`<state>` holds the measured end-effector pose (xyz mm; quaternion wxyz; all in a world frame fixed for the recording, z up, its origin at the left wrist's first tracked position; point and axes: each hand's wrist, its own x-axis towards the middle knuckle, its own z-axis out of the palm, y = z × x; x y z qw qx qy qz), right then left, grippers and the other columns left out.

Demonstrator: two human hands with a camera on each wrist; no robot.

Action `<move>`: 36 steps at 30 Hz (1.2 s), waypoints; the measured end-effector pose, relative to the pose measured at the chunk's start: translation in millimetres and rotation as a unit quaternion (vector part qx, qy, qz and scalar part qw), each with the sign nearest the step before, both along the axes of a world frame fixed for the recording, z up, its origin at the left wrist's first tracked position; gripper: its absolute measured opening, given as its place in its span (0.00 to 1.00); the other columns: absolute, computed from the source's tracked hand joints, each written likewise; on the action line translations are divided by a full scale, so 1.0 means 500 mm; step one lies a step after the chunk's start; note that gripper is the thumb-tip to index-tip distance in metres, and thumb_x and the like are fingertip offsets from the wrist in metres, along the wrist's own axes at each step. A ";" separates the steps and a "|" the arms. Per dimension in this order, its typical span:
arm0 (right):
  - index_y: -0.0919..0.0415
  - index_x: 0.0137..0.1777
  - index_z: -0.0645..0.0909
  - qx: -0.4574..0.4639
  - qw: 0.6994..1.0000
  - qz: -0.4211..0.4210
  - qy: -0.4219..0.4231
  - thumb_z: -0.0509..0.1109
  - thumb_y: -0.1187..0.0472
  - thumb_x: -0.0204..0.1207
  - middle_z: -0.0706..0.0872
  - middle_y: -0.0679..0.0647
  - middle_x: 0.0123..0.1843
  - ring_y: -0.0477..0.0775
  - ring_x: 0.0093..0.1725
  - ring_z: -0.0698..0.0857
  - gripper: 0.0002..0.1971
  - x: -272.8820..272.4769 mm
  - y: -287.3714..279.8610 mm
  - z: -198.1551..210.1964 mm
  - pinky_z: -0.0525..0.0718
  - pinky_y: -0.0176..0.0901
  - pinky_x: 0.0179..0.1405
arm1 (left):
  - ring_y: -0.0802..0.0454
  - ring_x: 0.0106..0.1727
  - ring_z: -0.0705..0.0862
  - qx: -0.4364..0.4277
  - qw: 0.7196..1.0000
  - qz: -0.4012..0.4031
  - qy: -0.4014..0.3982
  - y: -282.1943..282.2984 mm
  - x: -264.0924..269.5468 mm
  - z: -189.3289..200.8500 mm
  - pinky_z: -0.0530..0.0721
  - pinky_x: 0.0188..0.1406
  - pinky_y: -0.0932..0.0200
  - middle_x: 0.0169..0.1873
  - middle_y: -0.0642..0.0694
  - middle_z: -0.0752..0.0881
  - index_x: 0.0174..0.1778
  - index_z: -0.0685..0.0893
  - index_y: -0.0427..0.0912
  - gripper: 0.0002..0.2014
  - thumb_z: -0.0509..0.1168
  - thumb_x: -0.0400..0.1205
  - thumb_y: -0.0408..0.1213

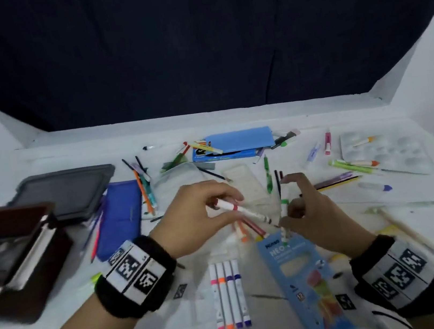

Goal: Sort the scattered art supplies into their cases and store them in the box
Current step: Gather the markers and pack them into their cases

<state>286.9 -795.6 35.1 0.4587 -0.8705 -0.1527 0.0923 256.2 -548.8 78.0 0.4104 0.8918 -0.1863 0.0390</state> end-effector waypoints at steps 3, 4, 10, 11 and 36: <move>0.45 0.64 0.65 0.021 0.998 0.053 0.013 0.75 0.67 0.72 0.83 0.59 0.30 0.56 0.28 0.80 0.28 -0.018 0.081 0.002 0.79 0.53 0.34 | 0.43 0.45 0.92 -0.150 0.983 0.065 0.086 0.087 -0.068 -0.011 0.86 0.51 0.54 0.47 0.40 0.91 0.49 0.90 0.42 0.11 0.81 0.72 0.35; 0.45 0.64 0.65 0.025 0.997 0.068 0.023 0.75 0.67 0.72 0.84 0.58 0.31 0.57 0.29 0.82 0.28 -0.026 0.105 0.001 0.80 0.53 0.35 | 0.38 0.46 0.92 -0.199 0.970 0.088 0.104 0.112 -0.087 -0.016 0.85 0.53 0.50 0.47 0.35 0.90 0.48 0.89 0.39 0.13 0.81 0.71 0.33; 0.45 0.59 0.66 0.004 0.986 0.147 0.076 0.77 0.64 0.69 0.87 0.55 0.31 0.49 0.30 0.82 0.26 -0.081 0.204 -0.025 0.83 0.54 0.37 | 0.44 0.40 0.88 -0.276 0.928 0.142 0.207 0.191 -0.154 -0.066 0.84 0.42 0.60 0.34 0.39 0.85 0.47 0.85 0.35 0.17 0.84 0.70 0.37; 0.45 0.58 0.66 -0.011 0.985 0.153 0.078 0.77 0.63 0.69 0.86 0.54 0.30 0.45 0.29 0.81 0.26 -0.091 0.213 -0.029 0.82 0.49 0.35 | 0.47 0.37 0.88 -0.256 0.930 0.148 0.218 0.190 -0.158 -0.077 0.84 0.40 0.60 0.33 0.40 0.86 0.49 0.85 0.36 0.17 0.83 0.70 0.37; 0.57 0.64 0.78 -0.219 0.946 0.226 -0.071 0.75 0.45 0.73 0.81 0.54 0.56 0.53 0.57 0.78 0.24 -0.127 0.249 -0.086 0.77 0.48 0.57 | 0.53 0.53 0.79 0.262 0.944 0.049 0.194 0.124 -0.142 -0.160 0.80 0.58 0.49 0.51 0.55 0.74 0.66 0.80 0.61 0.35 0.80 0.62 0.63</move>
